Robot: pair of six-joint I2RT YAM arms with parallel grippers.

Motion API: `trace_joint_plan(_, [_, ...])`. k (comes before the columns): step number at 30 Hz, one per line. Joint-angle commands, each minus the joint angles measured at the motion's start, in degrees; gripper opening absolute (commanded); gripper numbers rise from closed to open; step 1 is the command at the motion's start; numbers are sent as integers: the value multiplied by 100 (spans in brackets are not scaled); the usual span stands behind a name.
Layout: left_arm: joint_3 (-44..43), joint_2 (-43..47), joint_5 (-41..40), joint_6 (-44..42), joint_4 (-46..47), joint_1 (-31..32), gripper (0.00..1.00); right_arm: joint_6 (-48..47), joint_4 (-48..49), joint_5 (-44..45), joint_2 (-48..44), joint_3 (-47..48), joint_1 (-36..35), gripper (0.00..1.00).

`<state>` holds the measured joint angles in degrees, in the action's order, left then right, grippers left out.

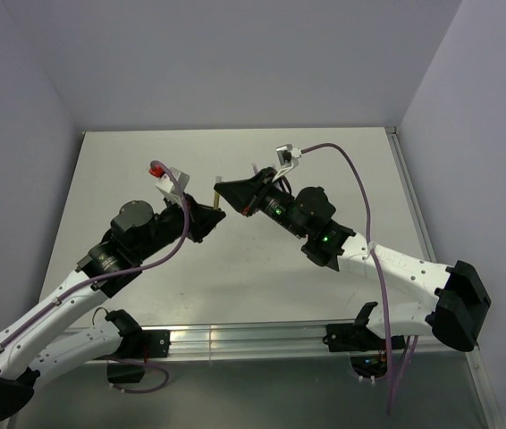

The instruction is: Insert the pens into the pen caps

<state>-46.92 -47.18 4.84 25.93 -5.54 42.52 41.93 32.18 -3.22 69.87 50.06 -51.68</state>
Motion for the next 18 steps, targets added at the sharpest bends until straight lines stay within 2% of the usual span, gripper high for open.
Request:
trace_joint_plan(1, [-599,-151,-1108,-220,1292,-165,0,456,-503,-2007,-78,-260,-606,0])
trace_joint_plan(18, [-845,-257,-1328,-580,1231,-165,0,447,-529,-2174,-122,-577,-606,0])
